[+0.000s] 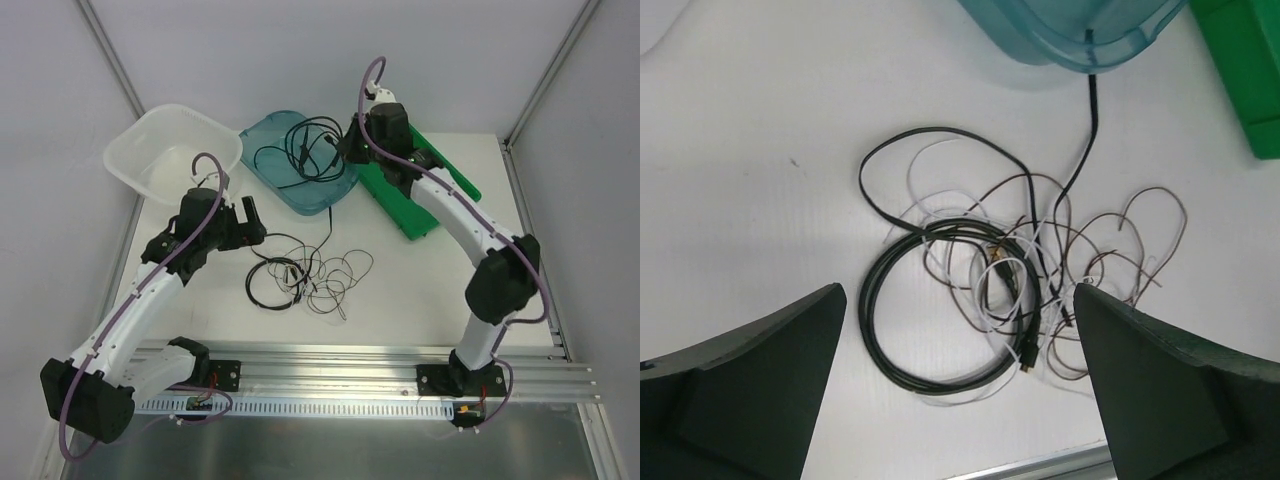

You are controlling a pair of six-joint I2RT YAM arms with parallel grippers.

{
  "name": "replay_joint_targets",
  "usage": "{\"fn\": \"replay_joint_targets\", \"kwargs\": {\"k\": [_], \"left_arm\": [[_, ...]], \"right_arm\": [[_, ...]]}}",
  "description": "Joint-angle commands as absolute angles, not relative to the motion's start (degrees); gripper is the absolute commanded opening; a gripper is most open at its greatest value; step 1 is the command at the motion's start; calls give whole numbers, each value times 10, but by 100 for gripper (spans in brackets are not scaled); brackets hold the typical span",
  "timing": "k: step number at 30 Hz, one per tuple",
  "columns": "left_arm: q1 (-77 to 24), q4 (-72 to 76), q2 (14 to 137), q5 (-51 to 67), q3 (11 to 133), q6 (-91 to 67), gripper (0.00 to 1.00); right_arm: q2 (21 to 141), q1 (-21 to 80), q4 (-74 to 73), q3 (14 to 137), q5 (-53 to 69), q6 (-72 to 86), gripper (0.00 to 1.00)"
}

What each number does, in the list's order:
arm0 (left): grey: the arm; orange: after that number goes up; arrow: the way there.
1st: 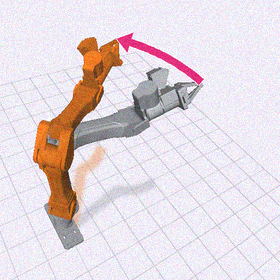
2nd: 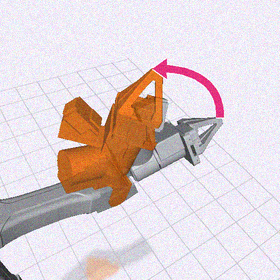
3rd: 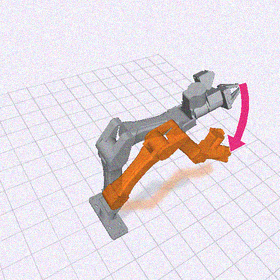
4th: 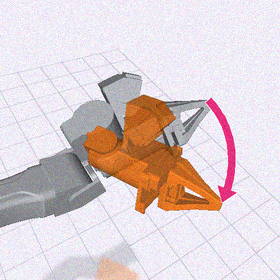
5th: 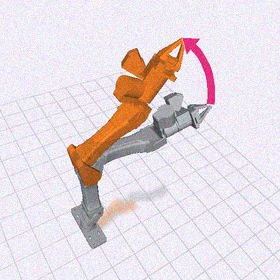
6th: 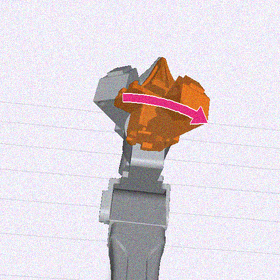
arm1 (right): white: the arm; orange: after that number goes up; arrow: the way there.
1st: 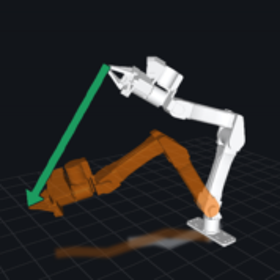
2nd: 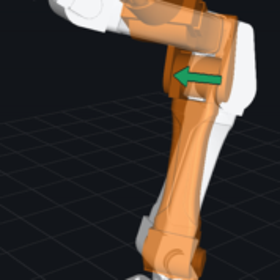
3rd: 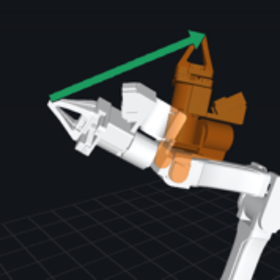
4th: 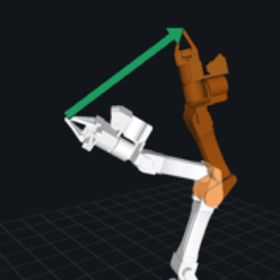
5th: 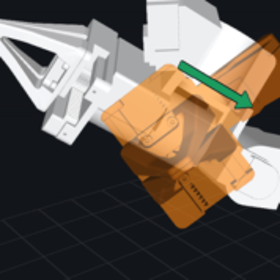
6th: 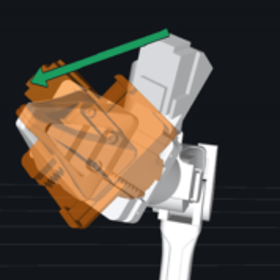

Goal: Untangle the cables

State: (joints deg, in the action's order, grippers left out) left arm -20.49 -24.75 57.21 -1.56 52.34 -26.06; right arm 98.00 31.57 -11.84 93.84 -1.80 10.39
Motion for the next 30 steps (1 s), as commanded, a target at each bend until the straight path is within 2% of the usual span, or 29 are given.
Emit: {"fn": "replay_joint_targets", "kwargs": {"k": [1,3,6,9,10,12,13,16,20,25,30], "left_arm": [[-185,-287,586,5,528,-169,99],[-185,-278,586,-24,508,-156,99],[-178,-251,578,-26,476,-150,99],[-178,-242,568,-35,469,-141,99],[-178,-240,567,-39,468,-140,99],[-178,-242,567,-37,463,-140,99],[-178,-241,568,-31,461,-140,99],[-178,-241,569,-21,459,-141,99],[-178,-241,574,-14,461,-142,99],[-178,-240,582,-1,459,-142,99],[-178,-242,596,15,461,-143,99]], "right_arm": [[1062,307,-59,1040,39,91,1],[1125,305,-82,1095,37,94,1],[1166,305,-77,1111,40,100,3],[1184,305,-60,1086,32,101,23],[1185,305,-61,1078,29,101,35],[1180,305,-76,1072,27,95,44],[1173,305,-81,1061,26,91,52],[1123,308,-91,1017,5,81,59],[1022,325,-108,922,-24,64,61],[953,373,-198,869,-61,60,60],[904,446,-222,781,-84,96,57]]}}
